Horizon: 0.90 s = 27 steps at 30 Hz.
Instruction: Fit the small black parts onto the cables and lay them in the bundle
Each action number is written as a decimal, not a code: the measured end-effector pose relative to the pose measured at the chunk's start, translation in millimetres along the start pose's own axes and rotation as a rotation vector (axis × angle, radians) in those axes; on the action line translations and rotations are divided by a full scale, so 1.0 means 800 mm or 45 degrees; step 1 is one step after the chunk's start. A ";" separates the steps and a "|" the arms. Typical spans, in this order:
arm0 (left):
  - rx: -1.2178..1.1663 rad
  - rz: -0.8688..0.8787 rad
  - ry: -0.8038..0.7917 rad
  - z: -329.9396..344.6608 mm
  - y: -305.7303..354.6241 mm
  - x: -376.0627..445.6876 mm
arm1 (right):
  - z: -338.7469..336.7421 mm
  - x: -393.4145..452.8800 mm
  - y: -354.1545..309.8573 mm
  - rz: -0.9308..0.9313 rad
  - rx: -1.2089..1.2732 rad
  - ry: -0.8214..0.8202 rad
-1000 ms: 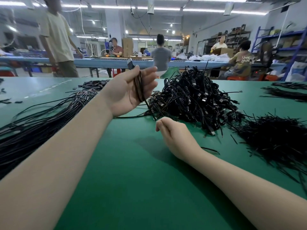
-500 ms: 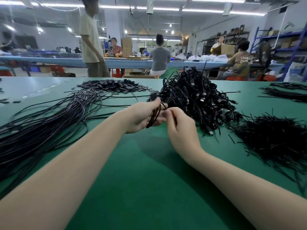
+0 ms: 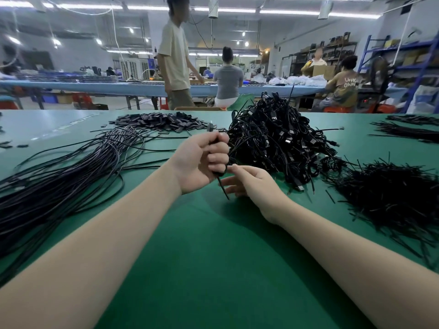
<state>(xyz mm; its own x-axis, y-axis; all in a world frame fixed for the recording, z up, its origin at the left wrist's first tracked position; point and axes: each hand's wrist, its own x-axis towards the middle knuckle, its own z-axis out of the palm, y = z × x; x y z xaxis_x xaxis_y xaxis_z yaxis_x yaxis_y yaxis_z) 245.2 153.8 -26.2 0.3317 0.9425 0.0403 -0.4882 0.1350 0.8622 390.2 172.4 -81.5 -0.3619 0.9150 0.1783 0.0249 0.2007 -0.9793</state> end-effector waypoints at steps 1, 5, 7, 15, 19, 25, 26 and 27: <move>0.019 -0.042 -0.030 -0.001 -0.007 0.000 | 0.001 -0.001 0.000 -0.002 0.010 -0.041; 0.042 -0.072 0.063 -0.009 -0.022 0.000 | -0.001 0.000 0.003 -0.034 -0.003 -0.046; 0.038 -0.018 0.150 -0.013 -0.023 0.000 | -0.005 0.003 0.004 -0.027 0.019 -0.003; 0.337 0.137 0.360 -0.028 -0.051 0.009 | -0.007 0.011 0.018 -0.136 -0.312 0.205; 0.319 0.201 0.337 -0.031 -0.054 0.009 | 0.000 0.007 0.014 -0.224 -0.593 0.070; 0.524 0.210 0.366 -0.022 -0.059 0.008 | 0.012 0.001 0.011 -0.242 -0.856 0.046; 0.550 0.229 0.374 -0.021 -0.060 0.009 | 0.014 0.001 0.010 -0.233 -0.907 0.054; 0.569 0.248 0.371 -0.021 -0.061 0.010 | 0.016 0.000 0.009 -0.221 -0.971 0.066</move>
<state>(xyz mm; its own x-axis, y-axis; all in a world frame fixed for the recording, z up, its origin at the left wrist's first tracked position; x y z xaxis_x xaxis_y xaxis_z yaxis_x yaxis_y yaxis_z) 258.3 160.1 -76.4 0.0022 0.9911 0.1335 -0.1083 -0.1324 0.9853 378.4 169.5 -90.1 -0.3756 0.8600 0.3455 0.6120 0.5100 -0.6044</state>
